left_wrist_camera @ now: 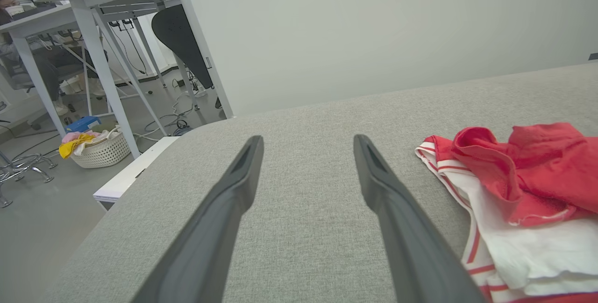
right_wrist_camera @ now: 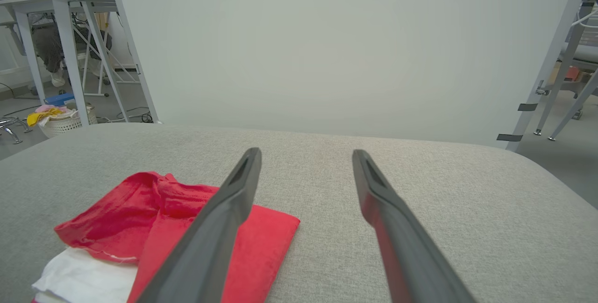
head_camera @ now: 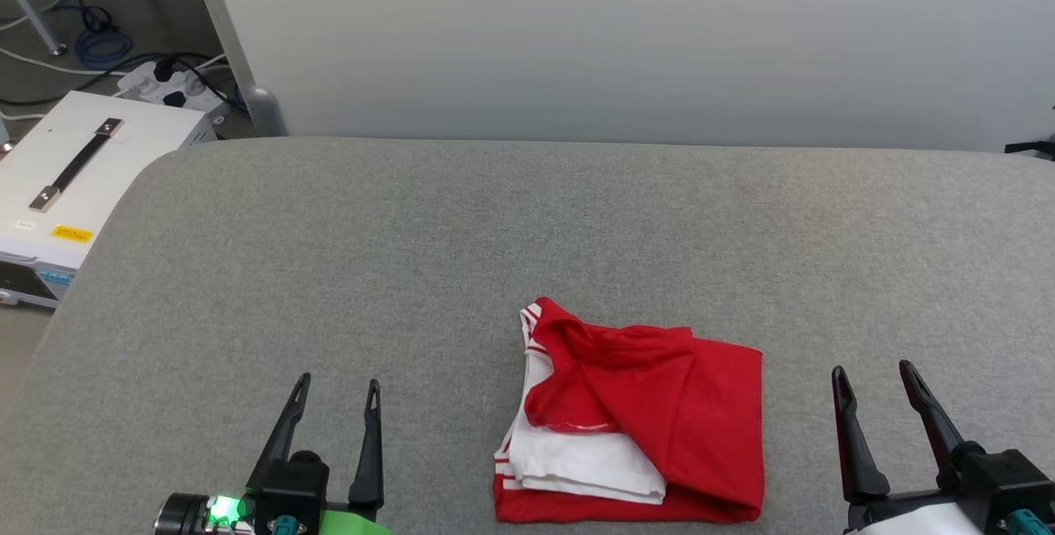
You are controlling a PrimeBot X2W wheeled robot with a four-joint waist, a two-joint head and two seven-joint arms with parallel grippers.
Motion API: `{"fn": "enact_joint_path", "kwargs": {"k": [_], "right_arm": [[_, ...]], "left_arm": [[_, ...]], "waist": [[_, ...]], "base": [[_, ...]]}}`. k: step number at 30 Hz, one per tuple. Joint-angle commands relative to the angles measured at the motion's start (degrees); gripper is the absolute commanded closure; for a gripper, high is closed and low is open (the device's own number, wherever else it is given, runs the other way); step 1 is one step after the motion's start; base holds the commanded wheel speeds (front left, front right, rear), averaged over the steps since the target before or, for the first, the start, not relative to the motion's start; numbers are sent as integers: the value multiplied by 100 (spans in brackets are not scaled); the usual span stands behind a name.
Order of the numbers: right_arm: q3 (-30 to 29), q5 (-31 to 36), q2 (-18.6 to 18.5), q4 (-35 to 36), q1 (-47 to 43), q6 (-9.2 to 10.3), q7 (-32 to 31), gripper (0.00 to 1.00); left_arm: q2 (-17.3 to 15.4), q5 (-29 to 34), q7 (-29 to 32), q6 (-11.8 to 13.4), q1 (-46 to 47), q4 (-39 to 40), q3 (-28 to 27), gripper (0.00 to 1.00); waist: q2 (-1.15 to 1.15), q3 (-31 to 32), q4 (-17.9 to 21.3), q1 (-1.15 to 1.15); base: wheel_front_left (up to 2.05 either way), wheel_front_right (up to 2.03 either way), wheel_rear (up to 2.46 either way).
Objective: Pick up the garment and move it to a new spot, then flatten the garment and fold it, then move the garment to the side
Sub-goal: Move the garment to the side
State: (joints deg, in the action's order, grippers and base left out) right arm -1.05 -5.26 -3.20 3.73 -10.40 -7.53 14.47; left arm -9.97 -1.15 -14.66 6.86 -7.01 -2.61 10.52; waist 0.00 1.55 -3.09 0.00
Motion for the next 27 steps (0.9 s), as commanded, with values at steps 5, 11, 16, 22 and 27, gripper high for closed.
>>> {"fn": "enact_joint_path", "kwargs": {"k": [5,11,16,22,27], "right_arm": [[-25,48,-92,1,262,4,52,0],[-223,-267,-687,110,1176,4,-227,0],[-98,-918,-1353,242,1964,4,-1173,0],[307,-2107,-2020,206,2631,4,-2756,0],[737,-2871,-2395,64,2761,4,-4041,0]], "left_arm": [[-35,-27,-34,-10,-10,42,-6,0],[1,-13,-34,-52,187,41,49,0],[16,-13,-34,-93,354,26,73,0],[26,-15,-34,-118,496,-6,72,0],[49,-4,-34,-128,561,-6,95,0]], "waist": [[0,-99,-3,0],[0,-328,-50,0],[0,-532,-108,0],[0,-675,-173,0],[0,-762,-220,0]], "base": [[0,0,0],[0,0,0],[0,0,0],[0,0,0],[0,0,0]]}}
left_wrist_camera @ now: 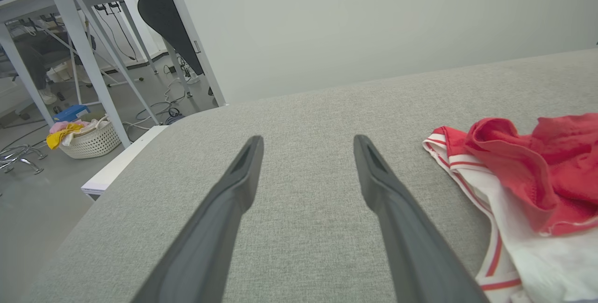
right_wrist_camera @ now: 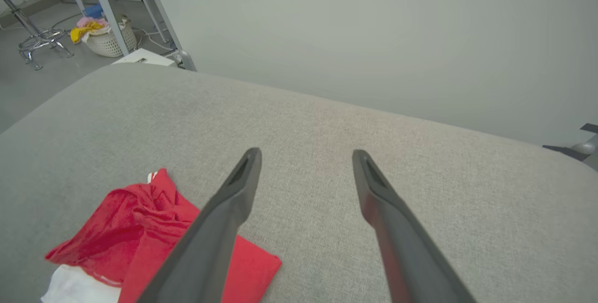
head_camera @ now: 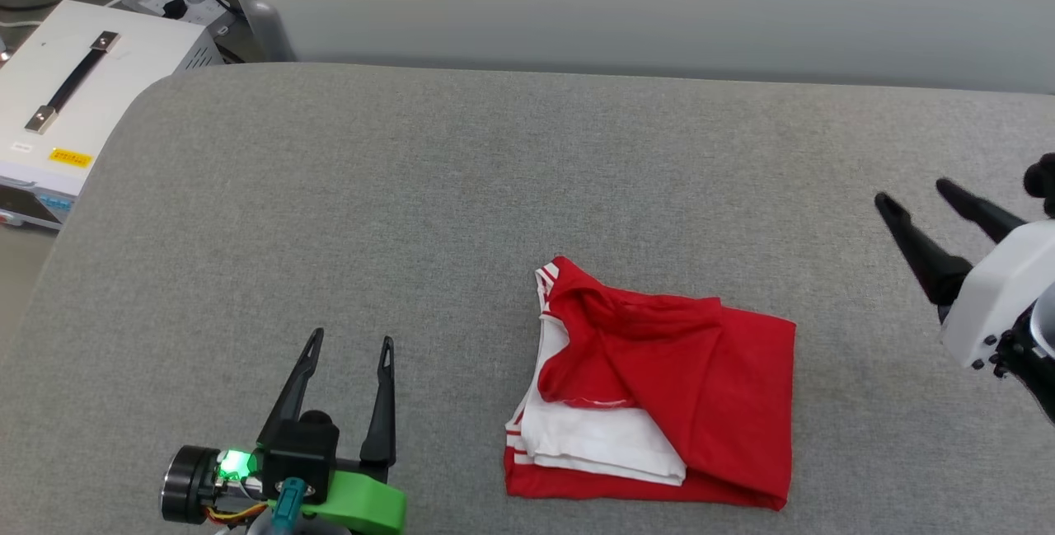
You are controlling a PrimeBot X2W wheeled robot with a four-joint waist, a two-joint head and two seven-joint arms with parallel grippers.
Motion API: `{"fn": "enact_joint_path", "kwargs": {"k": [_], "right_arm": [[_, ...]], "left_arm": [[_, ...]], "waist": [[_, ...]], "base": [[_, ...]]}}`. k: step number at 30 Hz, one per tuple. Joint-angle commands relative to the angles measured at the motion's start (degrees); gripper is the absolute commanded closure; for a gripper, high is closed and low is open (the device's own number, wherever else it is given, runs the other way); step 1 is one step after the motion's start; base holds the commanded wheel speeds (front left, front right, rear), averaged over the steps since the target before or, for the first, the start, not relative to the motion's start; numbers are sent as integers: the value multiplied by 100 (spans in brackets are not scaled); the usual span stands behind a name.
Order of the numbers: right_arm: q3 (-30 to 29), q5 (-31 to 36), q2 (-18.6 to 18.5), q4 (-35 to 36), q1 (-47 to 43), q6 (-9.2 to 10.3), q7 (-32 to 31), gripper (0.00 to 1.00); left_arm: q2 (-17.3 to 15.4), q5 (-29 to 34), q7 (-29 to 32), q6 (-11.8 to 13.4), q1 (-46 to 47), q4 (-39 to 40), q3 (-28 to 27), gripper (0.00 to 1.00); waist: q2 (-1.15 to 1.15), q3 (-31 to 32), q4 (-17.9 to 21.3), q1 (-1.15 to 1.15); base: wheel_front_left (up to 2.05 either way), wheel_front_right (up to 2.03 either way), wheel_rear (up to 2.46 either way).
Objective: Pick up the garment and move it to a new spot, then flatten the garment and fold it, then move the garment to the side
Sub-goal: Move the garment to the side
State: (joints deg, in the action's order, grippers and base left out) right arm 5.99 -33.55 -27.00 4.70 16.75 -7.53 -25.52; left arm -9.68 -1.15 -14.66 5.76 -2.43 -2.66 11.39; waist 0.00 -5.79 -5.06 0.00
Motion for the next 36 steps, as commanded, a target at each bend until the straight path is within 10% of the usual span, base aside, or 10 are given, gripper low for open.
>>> {"fn": "enact_joint_path", "kwargs": {"k": [1,12,33,35,36], "right_arm": [[127,-147,-61,-59,31,4,-242,0],[1027,-1098,-234,-577,-384,4,-1567,0],[2592,-1510,224,-1918,-435,4,-950,0],[2645,-1518,174,-1926,-339,4,-784,100],[2669,-1521,141,-1920,-291,4,-721,100]], "left_arm": [[23,-3,-34,-22,116,0,12,0],[55,1,-34,-62,315,-7,40,0],[108,37,-34,-98,656,-19,144,0],[113,31,-34,-96,643,-35,148,0],[116,29,-34,-97,637,-46,152,0]], "waist": [[0,-51,-33,0],[0,-326,-205,0],[0,-806,-423,0],[0,-784,-410,0],[0,-766,-405,0]], "base": [[0,0,0],[0,0,0],[0,0,0],[0,0,0],[0,0,0]]}}
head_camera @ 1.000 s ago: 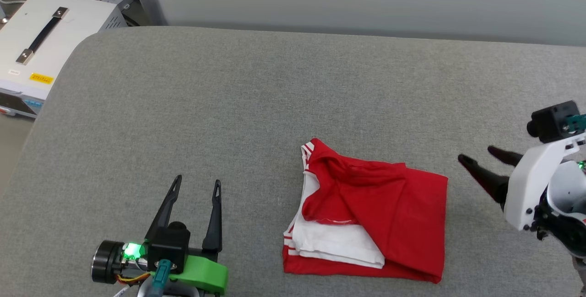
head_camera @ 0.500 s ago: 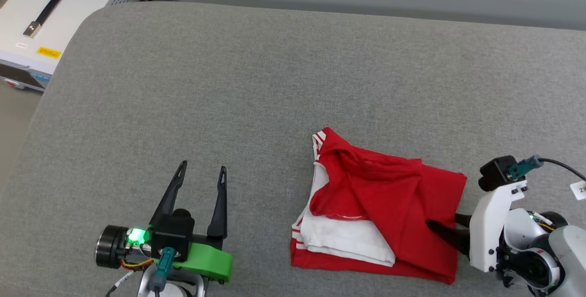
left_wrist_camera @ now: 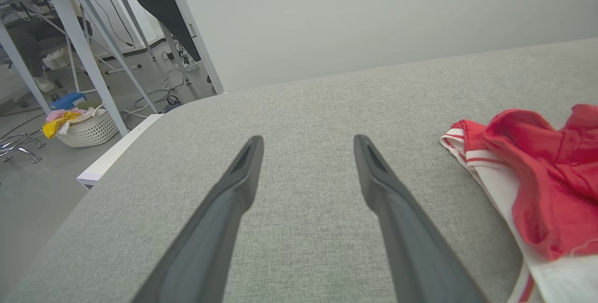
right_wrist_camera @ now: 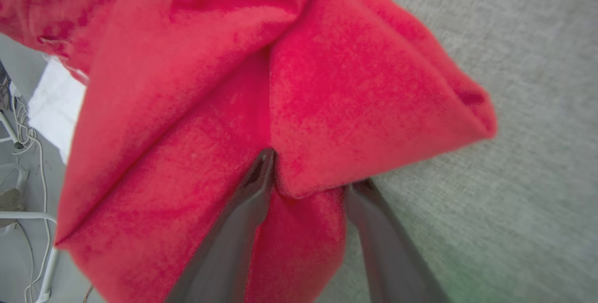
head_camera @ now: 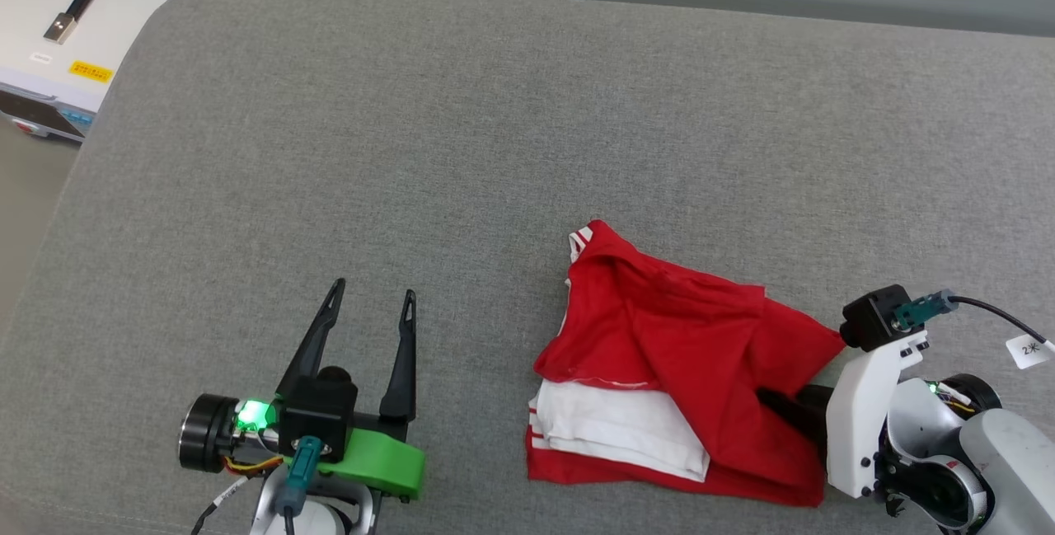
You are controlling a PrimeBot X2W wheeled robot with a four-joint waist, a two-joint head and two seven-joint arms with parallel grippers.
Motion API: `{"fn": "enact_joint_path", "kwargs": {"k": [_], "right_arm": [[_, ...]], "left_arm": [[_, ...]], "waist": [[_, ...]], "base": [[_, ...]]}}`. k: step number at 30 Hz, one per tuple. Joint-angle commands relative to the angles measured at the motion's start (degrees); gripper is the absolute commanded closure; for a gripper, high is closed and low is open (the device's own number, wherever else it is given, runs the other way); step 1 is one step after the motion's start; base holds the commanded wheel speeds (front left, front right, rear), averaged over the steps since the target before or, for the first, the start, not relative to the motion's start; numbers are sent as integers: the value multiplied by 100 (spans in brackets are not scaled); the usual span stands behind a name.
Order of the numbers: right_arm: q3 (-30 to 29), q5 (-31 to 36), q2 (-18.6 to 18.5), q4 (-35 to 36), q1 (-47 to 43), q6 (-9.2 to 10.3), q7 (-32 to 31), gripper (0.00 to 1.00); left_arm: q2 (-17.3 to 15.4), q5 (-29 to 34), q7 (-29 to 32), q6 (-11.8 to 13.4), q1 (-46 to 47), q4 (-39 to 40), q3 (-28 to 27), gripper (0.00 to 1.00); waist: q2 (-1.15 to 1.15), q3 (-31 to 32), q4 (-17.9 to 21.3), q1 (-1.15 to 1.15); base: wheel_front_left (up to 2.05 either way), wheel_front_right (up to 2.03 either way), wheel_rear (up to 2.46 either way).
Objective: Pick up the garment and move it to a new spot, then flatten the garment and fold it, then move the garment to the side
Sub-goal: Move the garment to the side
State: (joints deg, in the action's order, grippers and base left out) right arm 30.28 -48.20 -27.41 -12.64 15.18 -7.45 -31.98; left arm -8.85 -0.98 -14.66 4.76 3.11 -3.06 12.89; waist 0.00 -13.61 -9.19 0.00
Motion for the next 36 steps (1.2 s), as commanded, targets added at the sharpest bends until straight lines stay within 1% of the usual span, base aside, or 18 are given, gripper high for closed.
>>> {"fn": "enact_joint_path", "kwargs": {"k": [1,8,15,23,30,36], "right_arm": [[251,-56,140,-179,-77,-3,14,100],[145,93,-170,29,275,-3,659,100],[67,615,-733,549,654,-3,959,100],[51,1163,-1320,1120,964,-3,890,100],[-140,1205,-1522,1426,1058,-3,716,100],[-383,1207,-1631,1446,1031,-3,677,100]], "left_arm": [[35,12,-34,3,74,-19,7,0],[47,-1,-34,23,-25,-53,13,0],[45,-41,-34,43,-199,-43,-37,0],[59,-38,-34,45,-252,2,-62,0],[31,-21,-34,59,-253,83,-118,0],[-38,25,-34,39,-137,195,-138,0]], "waist": [[0,42,13,0],[0,239,104,0],[0,365,471,0],[0,379,1053,0],[0,265,1612,0],[0,-55,1881,0]], "base": [[0,0,0],[0,0,0],[0,0,0],[0,0,0],[0,0,0],[0,0,0]]}}
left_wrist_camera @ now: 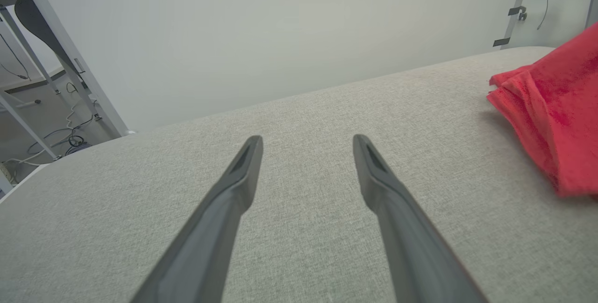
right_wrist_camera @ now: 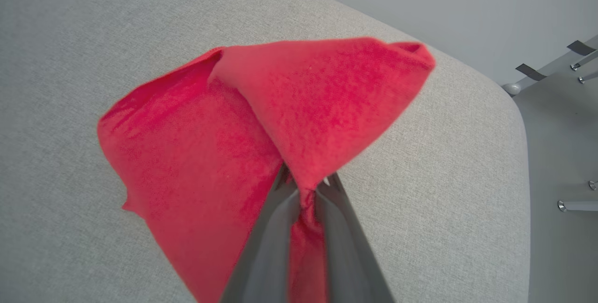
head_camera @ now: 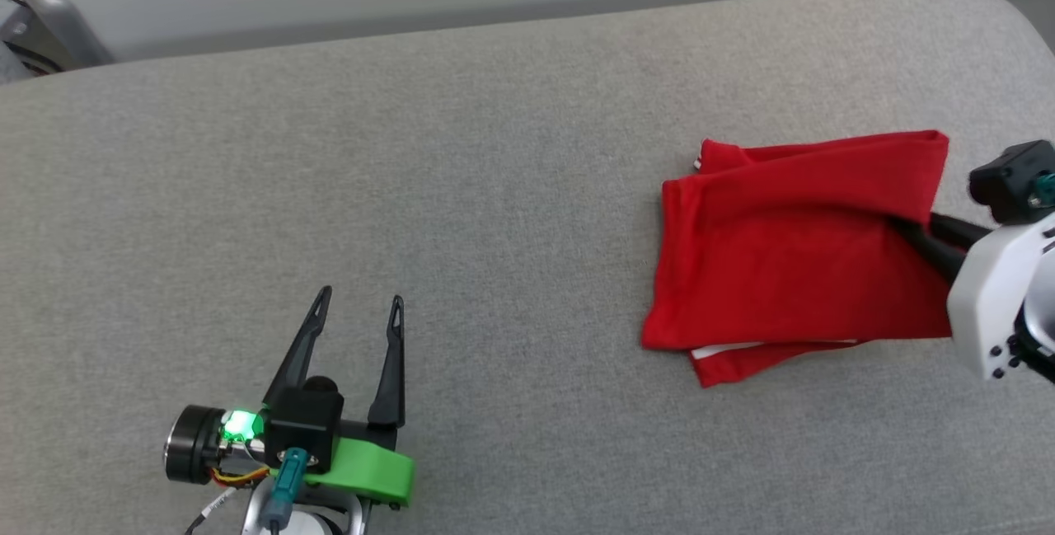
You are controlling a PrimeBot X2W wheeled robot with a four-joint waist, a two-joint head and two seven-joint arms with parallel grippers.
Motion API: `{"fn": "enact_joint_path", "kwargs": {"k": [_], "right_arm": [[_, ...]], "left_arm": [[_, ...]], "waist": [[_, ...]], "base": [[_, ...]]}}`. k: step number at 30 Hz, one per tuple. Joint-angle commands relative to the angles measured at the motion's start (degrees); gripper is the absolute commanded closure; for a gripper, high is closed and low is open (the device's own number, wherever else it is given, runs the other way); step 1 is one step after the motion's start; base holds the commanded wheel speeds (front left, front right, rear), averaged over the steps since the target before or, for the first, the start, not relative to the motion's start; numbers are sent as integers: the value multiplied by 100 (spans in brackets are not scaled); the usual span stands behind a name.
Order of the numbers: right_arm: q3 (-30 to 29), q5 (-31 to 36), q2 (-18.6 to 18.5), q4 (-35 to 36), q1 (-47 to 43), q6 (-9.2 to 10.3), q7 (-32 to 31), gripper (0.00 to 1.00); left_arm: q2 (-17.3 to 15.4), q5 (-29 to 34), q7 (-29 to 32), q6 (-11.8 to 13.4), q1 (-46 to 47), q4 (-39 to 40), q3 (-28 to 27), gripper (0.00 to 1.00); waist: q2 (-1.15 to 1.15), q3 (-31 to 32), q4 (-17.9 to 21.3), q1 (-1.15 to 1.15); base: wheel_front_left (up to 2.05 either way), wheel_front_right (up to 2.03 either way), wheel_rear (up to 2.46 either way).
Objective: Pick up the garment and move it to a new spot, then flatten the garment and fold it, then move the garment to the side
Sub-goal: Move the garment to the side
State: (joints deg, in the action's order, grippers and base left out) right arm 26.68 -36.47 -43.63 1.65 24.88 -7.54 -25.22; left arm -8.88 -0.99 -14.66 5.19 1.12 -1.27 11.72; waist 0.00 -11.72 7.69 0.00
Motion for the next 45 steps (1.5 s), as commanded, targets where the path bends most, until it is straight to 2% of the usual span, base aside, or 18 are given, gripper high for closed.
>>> {"fn": "enact_joint_path", "kwargs": {"k": [1,9,18,26,29,30,31,32,38,45], "right_arm": [[-92,56,-50,-15,77,5,12,100],[-576,263,-458,-732,479,5,-27,100],[-1326,682,-849,-2021,1244,5,-37,100],[-2102,1287,-787,-3154,1867,5,146,100],[-2204,1472,-621,-3471,2030,5,273,100],[-2228,1509,-551,-3540,2069,5,313,75],[-2263,1585,-480,-3613,2117,5,402,7],[-2284,1678,-441,-3663,2147,5,494,0],[-2539,2125,-306,-3925,2130,5,1122,0],[-2704,2308,-131,-3506,1790,5,2358,0]], "left_arm": [[-57,40,-34,-8,105,48,-27,0],[-260,128,-34,-88,541,327,-35,0],[-365,164,-34,-102,1018,600,10,0],[-399,163,-34,-64,1229,736,72,0],[-412,156,-34,-36,1261,747,85,0],[-417,152,-34,-28,1264,742,87,0],[-420,148,-34,-17,1264,730,92,0],[-419,145,-34,-9,1260,719,99,0],[-385,106,-34,47,1182,636,160,0],[-308,1,-34,133,865,495,165,0]], "waist": [[0,-334,221,0],[0,-1159,176,0],[0,-1882,-30,0],[0,-2248,-149,0],[0,-2283,-171,0],[0,-2280,-170,0],[0,-2260,-168,0],[0,-2235,-168,0],[0,-1833,-194,0],[0,-1128,-221,0]], "base": [[0,0,0],[0,0,0],[0,0,0],[0,0,0],[0,0,0],[0,0,0],[0,0,0],[0,0,0],[0,0,0],[0,0,0]]}}
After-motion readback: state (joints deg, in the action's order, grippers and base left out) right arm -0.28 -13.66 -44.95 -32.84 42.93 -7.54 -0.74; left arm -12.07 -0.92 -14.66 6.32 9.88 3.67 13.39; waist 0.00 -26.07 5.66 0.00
